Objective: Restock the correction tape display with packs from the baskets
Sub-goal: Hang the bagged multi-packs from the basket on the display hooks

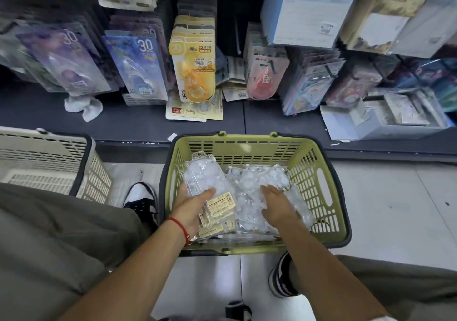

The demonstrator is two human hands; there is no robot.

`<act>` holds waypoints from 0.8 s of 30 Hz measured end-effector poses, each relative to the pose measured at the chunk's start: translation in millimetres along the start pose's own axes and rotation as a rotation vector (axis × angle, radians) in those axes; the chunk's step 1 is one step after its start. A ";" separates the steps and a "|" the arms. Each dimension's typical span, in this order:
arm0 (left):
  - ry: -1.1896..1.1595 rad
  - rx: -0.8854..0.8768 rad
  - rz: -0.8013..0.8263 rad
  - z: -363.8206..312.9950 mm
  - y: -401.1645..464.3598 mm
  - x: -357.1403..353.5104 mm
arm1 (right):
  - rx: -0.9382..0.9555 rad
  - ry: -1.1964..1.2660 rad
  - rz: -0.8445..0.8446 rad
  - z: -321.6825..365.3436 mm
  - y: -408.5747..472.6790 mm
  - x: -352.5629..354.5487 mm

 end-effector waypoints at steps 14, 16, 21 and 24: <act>-0.115 -0.005 0.134 -15.3 -9.8 -24.9 | 0.039 1.288 -0.206 59.5 -22.8 92.0; -0.124 -0.054 0.216 -30.5 -17.9 -34.3 | 0.058 1.114 -0.235 79.1 -19.1 106.2; -0.017 -0.317 0.294 -88.9 -53.7 -42.2 | 0.212 0.485 -0.366 134.2 -13.9 176.4; 0.073 -0.461 0.302 -129.2 -83.8 -46.9 | 0.307 0.517 -0.399 166.7 -16.3 214.8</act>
Point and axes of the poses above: each hand's wrist, its own y-axis towards the middle knuckle, its own x-axis out of the back of the hand, z = x × y, the point moved 9 cm from there along y, towards the middle knuckle, and after that the axes turned 15 degrees about x, right-handed, at the moved point
